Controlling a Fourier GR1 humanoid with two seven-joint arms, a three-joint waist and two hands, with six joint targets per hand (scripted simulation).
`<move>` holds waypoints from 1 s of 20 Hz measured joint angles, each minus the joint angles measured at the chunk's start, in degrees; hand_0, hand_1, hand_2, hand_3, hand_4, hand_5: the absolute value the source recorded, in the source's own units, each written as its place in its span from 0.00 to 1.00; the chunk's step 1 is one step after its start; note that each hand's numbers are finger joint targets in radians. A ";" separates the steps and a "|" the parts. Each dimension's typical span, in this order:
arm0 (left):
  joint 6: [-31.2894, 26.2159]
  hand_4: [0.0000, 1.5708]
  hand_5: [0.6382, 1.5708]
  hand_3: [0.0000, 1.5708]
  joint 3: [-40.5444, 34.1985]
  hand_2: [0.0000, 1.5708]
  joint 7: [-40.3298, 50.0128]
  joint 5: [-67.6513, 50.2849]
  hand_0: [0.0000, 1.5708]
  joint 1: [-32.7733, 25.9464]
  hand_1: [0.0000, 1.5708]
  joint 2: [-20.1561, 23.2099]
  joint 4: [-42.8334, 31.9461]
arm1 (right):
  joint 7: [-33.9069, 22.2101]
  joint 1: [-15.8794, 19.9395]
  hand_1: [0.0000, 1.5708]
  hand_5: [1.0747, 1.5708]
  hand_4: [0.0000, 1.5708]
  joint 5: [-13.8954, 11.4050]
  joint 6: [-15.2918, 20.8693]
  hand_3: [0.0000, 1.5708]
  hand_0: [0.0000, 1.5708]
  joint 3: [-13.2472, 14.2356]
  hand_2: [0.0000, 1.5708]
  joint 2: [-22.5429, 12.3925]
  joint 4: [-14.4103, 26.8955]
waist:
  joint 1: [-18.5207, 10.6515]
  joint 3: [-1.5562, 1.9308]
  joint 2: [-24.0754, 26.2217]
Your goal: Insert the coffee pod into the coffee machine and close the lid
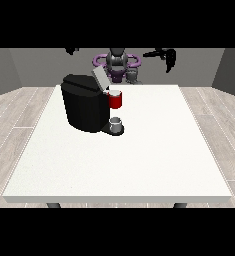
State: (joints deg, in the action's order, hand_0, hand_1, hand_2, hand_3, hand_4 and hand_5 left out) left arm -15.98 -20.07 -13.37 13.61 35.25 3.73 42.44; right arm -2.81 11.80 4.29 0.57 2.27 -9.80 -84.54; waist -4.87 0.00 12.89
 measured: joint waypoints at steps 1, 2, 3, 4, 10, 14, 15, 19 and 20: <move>-0.56 0.09 1.00 0.00 0.15 0.00 -0.20 -0.70 0.00 -0.82 0.00 -0.52 0.96 | 0.47 0.22 0.00 1.00 0.15 -0.02 -0.61 0.00 0.00 0.35 0.00 -0.64 0.51 | -0.80 0.00 -0.26; -1.04 0.02 1.00 0.00 0.16 0.00 0.04 -1.39 0.00 -1.53 0.00 -0.68 1.80 | 0.49 0.33 0.00 1.00 0.15 -0.69 -0.67 0.00 0.00 -0.30 0.00 -0.50 0.61 | -1.18 0.00 -0.41; -1.03 0.00 1.00 0.00 0.91 0.00 0.62 -2.08 0.00 -2.44 0.00 -1.32 2.71 | 0.31 0.93 0.00 1.00 0.14 -1.22 -0.51 0.00 0.00 -0.17 0.00 -0.80 1.29 | -2.01 0.01 -0.23; -1.12 0.00 1.00 0.00 1.26 0.00 1.34 -2.77 0.00 -2.85 0.00 -1.82 3.81 | 0.15 1.81 0.00 1.00 0.10 -1.71 -0.32 0.00 0.00 -0.31 0.00 -0.77 1.70 | -2.62 0.01 -0.42; -1.82 0.07 1.00 0.00 4.44 0.00 3.50 -6.09 0.00 -8.49 0.00 -3.05 12.34 | 0.32 4.83 0.00 1.00 0.00 -2.06 -1.25 0.00 0.00 0.13 0.00 -0.56 4.75 | -4.57 0.01 -2.22; -1.34 0.00 1.00 0.00 5.81 0.00 5.31 -8.05 0.00 -12.02 0.00 -2.86 17.66 | 0.95 6.01 0.00 1.00 0.00 -1.08 -2.59 0.00 0.00 0.81 0.00 -0.15 6.83 | -4.68 0.02 -3.95; -1.02 0.00 1.00 0.00 6.85 0.00 5.71 -8.65 0.00 -12.39 0.00 -3.06 19.13 | 1.84 6.84 0.00 1.00 0.00 -0.75 -2.72 0.00 0.00 2.00 0.00 -0.71 8.37 | -5.50 0.02 -4.79; -0.50 0.00 1.00 0.00 8.02 0.00 7.78 -11.18 0.00 -14.92 0.00 -2.94 24.26 | 3.25 8.96 0.00 1.00 0.00 0.20 -3.76 0.00 0.00 3.72 0.00 -1.17 12.07 | -5.70 0.02 -7.05; 0.10 0.00 1.00 0.00 8.58 0.00 7.78 -11.51 0.00 -15.36 0.00 -3.11 25.46 | 3.60 10.09 0.00 1.00 0.00 0.30 -3.98 0.00 0.00 4.00 0.00 -1.28 12.96 | -5.48 0.03 -7.96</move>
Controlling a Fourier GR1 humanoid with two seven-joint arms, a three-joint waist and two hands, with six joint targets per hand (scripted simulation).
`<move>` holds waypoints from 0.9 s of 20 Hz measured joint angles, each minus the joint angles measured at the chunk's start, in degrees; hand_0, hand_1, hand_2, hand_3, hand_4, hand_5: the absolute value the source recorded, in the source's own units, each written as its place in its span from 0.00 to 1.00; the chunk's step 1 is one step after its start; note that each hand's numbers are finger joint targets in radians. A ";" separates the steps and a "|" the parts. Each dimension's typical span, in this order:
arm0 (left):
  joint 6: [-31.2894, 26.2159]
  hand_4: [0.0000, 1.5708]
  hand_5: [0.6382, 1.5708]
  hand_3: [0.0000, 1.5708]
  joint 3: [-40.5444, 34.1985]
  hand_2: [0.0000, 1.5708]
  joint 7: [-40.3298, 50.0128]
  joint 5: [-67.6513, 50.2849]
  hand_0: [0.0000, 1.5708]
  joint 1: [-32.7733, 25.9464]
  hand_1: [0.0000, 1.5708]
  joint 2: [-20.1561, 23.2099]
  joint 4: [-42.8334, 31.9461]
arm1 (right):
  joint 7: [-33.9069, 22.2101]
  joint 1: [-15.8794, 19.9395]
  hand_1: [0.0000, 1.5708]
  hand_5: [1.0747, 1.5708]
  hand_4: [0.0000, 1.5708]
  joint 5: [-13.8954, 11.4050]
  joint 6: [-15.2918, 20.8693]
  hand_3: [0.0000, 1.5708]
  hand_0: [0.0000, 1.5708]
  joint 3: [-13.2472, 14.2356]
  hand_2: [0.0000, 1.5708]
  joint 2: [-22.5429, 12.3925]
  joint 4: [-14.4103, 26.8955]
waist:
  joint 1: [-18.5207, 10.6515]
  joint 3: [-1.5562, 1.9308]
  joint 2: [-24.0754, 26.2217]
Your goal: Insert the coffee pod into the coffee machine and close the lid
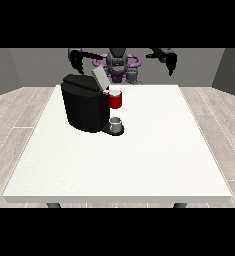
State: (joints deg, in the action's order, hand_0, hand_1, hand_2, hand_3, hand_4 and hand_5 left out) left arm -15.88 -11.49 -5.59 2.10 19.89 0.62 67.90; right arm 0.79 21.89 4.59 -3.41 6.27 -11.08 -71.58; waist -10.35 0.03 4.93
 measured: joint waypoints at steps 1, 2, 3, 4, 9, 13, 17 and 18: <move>0.23 0.00 1.00 0.00 -0.12 0.00 0.54 -0.47 0.00 -0.01 0.00 0.37 0.88 | 0.16 0.93 0.00 1.00 0.00 -0.14 -0.29 0.00 0.00 -0.10 0.00 -0.05 0.55 | 0.54 -0.01 -0.81; 0.43 0.00 1.00 0.00 0.25 0.00 0.80 -0.60 0.00 -0.81 0.00 0.42 2.10 | 0.50 1.75 0.00 1.00 0.00 -0.26 -0.42 0.00 0.00 0.03 0.00 -0.12 1.36 | 0.72 -0.01 -1.38; 0.92 0.00 1.00 0.00 0.05 0.00 0.57 -0.59 0.00 -0.86 0.00 0.88 2.28 | 0.14 2.39 0.00 1.00 0.00 -0.86 -0.02 0.00 0.00 -0.89 0.00 0.71 1.22 | 1.55 -0.01 -1.96; 1.28 0.00 1.00 0.00 0.01 0.00 0.43 -0.68 0.00 -1.10 0.00 1.33 2.79 | 0.09 3.13 0.00 1.00 0.00 -0.95 -0.07 0.00 0.00 -1.14 0.00 1.08 1.51 | 2.13 -0.02 -2.58; 1.96 0.00 1.00 0.00 0.80 0.00 3.38 -2.12 0.00 -3.00 0.00 2.17 7.40 | 1.03 5.97 0.00 1.00 0.00 -2.54 0.29 0.00 0.00 -1.76 0.00 1.93 4.78 | 2.53 -0.02 -4.00; 2.73 0.00 1.00 0.00 1.76 0.00 1.69 -1.64 0.00 -5.13 0.00 2.39 9.09 | 1.22 8.18 0.00 1.00 0.00 -3.13 -0.76 0.00 0.00 -1.65 0.00 1.15 6.15 | 3.01 -0.04 -5.24; 2.85 0.00 1.00 0.00 1.14 0.00 2.89 -3.31 0.00 -4.43 0.00 3.53 10.86 | 2.67 10.61 0.00 1.00 0.03 -3.58 -0.63 0.00 0.00 -0.99 0.00 1.11 8.15 | 2.95 -0.18 -6.53; 2.73 0.00 1.00 0.00 1.00 0.00 2.89 -3.72 0.00 -4.07 0.00 3.87 11.32 | 3.67 10.93 0.00 1.00 0.00 -3.79 -0.70 0.00 0.00 -0.85 0.00 0.87 8.33 | 2.85 -0.30 -7.00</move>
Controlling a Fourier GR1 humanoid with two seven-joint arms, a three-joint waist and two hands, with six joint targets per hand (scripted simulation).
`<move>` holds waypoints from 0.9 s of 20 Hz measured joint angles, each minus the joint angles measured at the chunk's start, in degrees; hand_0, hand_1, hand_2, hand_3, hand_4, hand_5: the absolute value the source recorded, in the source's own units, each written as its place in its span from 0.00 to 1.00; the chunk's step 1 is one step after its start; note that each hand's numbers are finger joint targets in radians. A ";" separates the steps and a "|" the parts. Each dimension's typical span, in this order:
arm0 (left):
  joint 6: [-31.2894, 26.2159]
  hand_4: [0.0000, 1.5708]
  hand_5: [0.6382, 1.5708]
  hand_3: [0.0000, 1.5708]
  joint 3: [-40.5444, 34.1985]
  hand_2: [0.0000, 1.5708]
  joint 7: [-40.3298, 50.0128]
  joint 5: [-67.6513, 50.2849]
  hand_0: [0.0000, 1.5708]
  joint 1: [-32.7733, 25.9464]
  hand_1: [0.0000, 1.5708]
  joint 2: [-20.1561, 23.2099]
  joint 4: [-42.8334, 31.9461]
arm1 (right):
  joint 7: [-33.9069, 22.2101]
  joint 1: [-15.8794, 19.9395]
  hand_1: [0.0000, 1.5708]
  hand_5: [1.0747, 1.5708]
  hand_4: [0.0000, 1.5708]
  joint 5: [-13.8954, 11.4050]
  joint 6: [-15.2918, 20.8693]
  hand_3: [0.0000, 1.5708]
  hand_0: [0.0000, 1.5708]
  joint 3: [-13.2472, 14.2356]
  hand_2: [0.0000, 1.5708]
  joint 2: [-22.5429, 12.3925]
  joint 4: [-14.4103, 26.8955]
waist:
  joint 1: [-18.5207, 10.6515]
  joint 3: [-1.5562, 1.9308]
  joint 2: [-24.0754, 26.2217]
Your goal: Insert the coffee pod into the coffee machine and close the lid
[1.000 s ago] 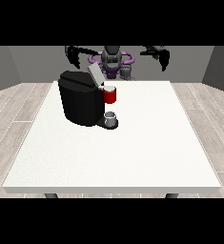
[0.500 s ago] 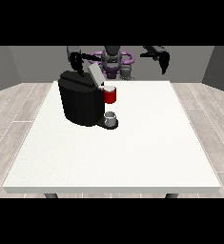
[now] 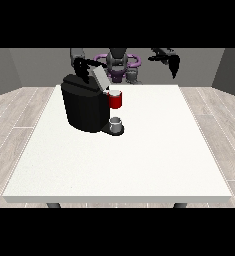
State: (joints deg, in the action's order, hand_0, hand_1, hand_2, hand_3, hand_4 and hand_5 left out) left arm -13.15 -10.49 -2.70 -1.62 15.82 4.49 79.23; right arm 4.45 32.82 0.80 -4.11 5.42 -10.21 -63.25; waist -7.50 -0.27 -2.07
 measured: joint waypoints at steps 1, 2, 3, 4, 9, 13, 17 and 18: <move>0.03 0.08 1.00 0.00 0.05 0.00 -0.26 -0.16 0.00 0.04 0.00 0.07 0.15 | 0.42 0.48 0.00 1.00 0.00 -0.24 0.12 0.00 0.00 0.02 0.00 -0.01 0.16 | -0.02 -0.08 -0.40; -0.30 0.00 1.00 0.00 0.07 0.00 0.35 -0.62 0.00 -0.19 0.00 0.28 0.58 | 0.86 0.38 0.00 1.00 0.00 -0.76 0.36 0.00 0.00 -0.06 0.00 -0.07 0.42 | -0.18 -0.18 -0.28; -0.02 0.00 1.00 0.00 -0.16 0.00 0.35 -0.64 0.00 0.23 0.00 0.57 0.28 | 0.49 0.86 0.00 1.00 0.00 -1.06 0.54 0.00 0.00 -0.38 0.00 0.28 0.39 | 0.21 -0.18 -0.52; 0.01 0.00 1.00 0.00 0.03 0.00 -0.13 -0.44 0.00 -0.19 0.00 0.63 0.34 | 0.46 1.15 0.00 1.00 0.00 -1.30 0.67 0.00 0.00 -0.50 0.00 0.40 0.51 | 0.14 -0.17 -0.65; 0.76 0.00 1.00 0.00 0.60 0.00 -1.11 0.23 0.00 -1.06 0.00 0.99 0.50 | 1.63 3.01 0.00 1.00 0.00 -1.59 0.43 0.00 0.00 -0.57 0.00 0.97 1.64 | 0.01 -0.03 -1.38; 1.29 0.00 1.00 0.00 1.63 0.00 -0.65 0.43 0.00 -1.94 0.00 0.50 1.07 | 0.80 4.63 0.00 1.00 0.05 -1.98 1.06 0.00 0.00 -0.49 0.00 1.40 2.94 | -0.27 0.12 -0.99; 1.69 0.02 1.00 0.00 1.32 0.00 -0.51 0.15 0.00 -1.46 0.00 1.04 0.86 | -0.10 6.46 0.00 1.00 0.14 -2.72 1.61 0.00 0.00 -1.30 0.00 2.42 3.99 | -0.40 0.23 -1.57; 1.63 0.08 1.00 0.00 0.89 0.00 -0.76 -0.20 0.00 -0.99 0.00 1.36 0.29 | -0.35 7.16 0.00 1.00 0.09 -3.27 1.74 0.00 0.00 -1.85 0.00 2.74 4.10 | -0.23 0.24 -1.92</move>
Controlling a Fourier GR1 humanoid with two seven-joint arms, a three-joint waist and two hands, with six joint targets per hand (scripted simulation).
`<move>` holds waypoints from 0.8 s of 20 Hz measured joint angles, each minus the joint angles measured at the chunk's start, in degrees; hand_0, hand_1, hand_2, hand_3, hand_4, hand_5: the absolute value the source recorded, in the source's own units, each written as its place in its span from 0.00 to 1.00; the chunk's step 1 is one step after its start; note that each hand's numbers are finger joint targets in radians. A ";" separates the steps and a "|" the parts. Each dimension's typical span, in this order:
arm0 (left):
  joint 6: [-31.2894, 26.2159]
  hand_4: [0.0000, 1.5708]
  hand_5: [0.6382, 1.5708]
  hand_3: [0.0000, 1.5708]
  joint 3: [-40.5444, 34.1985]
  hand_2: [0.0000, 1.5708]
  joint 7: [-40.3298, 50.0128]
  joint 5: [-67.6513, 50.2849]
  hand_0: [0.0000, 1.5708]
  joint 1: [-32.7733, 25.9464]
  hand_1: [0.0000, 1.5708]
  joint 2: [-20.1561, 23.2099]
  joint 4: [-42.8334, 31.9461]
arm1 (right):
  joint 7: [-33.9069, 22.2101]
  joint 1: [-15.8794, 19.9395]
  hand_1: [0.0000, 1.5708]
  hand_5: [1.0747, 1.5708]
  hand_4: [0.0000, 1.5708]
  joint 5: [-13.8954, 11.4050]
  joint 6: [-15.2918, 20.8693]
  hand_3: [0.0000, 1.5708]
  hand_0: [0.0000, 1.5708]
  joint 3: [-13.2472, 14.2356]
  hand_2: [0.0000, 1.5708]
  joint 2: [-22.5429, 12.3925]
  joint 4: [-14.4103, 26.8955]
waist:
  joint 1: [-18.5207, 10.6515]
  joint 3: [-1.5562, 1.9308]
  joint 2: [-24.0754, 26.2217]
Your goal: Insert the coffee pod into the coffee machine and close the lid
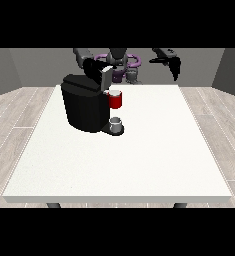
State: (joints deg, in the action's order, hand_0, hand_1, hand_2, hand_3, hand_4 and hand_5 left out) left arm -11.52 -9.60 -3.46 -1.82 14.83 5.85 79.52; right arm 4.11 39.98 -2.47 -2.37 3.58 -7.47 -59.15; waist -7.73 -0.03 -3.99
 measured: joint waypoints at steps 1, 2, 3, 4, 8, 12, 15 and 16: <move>-0.05 0.09 1.00 0.00 -0.82 0.00 -0.63 -0.23 0.00 0.35 0.00 0.68 -1.08 | -0.63 0.56 0.00 1.00 0.00 -0.58 0.03 0.00 0.00 -0.85 0.00 0.51 -0.26 | 0.41 0.00 -0.20; 0.02 0.10 1.00 0.00 -0.51 0.00 -0.86 -0.15 0.00 0.15 0.00 0.50 -0.87 | -0.40 0.93 0.00 1.00 0.04 -1.00 -0.08 0.00 0.00 -1.05 0.00 0.45 0.21 | 0.13 0.00 -0.28; 0.19 0.12 1.00 0.00 -0.17 0.00 -1.00 0.13 0.00 -0.19 0.00 0.30 -0.94 | -1.00 1.85 0.00 1.00 0.14 -1.39 -0.06 0.00 0.00 -1.27 0.00 0.41 0.44 | -0.20 0.01 -0.24; 0.43 0.11 1.00 0.00 -0.20 0.00 -0.72 0.07 0.00 -0.01 0.00 0.29 -1.01 | -1.30 2.57 0.00 1.00 0.11 -2.01 0.27 0.00 0.00 -1.71 0.00 0.72 0.63 | -0.37 0.01 -0.20; 0.58 0.09 1.00 0.00 -0.82 0.00 -1.15 -0.29 0.00 0.44 0.00 1.09 -2.05 | -1.05 3.93 0.00 1.00 0.09 -4.04 0.46 0.00 0.00 -3.04 0.00 1.23 1.06 | -0.06 0.00 -0.31; 0.18 0.00 1.00 0.00 -0.38 0.00 -1.62 -0.70 0.00 -0.48 0.00 1.10 -1.99 | -1.66 5.69 0.00 1.00 0.05 -5.08 0.76 0.00 0.00 -3.01 0.00 1.63 1.89 | -0.45 0.02 0.13; 0.19 0.08 1.00 0.00 -0.59 0.00 -2.15 -0.96 0.00 -0.29 0.00 1.46 -2.35 | -1.43 6.14 0.00 1.00 0.02 -5.00 0.41 0.00 0.00 -3.05 0.00 2.53 1.74 | 0.11 0.03 0.36; 0.75 0.12 1.00 0.00 -0.04 0.00 -2.15 -0.45 0.00 -0.10 0.00 1.02 -2.14 | -0.92 5.96 0.00 1.00 0.04 -5.27 0.70 0.00 0.00 -3.54 0.00 3.35 1.57 | 0.31 0.02 0.66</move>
State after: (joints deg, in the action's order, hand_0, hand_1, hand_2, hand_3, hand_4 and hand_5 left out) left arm -10.78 -9.64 -5.61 -2.27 14.73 6.87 77.39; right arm 3.19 45.94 -7.74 -1.67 0.04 -4.11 -57.59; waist -7.42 -0.01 -3.33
